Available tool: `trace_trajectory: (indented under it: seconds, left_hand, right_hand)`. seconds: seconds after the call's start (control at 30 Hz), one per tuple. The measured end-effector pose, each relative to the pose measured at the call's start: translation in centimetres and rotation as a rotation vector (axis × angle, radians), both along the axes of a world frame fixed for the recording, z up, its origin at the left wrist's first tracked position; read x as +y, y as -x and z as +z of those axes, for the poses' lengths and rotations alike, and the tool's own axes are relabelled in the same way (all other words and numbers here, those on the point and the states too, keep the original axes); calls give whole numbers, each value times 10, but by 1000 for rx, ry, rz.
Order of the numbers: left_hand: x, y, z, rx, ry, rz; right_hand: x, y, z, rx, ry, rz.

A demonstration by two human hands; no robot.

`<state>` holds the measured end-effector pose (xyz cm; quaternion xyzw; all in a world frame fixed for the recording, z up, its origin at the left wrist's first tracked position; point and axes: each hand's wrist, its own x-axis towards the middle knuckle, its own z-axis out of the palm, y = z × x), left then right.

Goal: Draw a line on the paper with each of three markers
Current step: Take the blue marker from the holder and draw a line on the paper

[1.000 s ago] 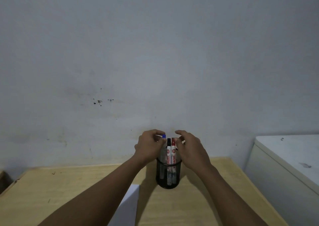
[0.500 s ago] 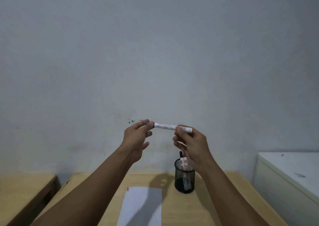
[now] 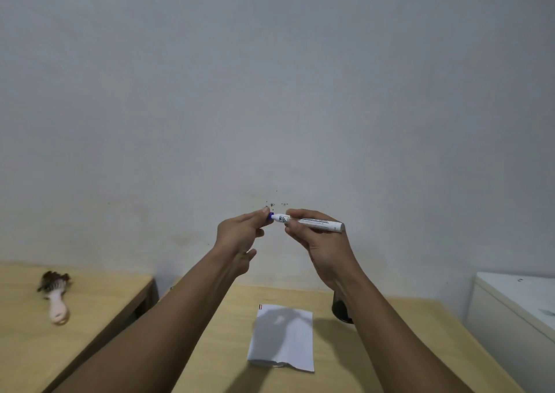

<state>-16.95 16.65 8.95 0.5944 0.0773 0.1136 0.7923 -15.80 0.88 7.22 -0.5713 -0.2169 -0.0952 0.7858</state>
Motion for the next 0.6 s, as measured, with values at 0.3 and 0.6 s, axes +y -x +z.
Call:
trace_trajectory:
  seconds: [0.3,0.6]
  left_hand:
    - [41,-29,-59,-172,-441,104]
    - [60,-82,-156,-5,-987,170]
  right_hand:
    - [2,-21,-43,100,-56,-11]
    - [10,-69,-121,239,94,-126]
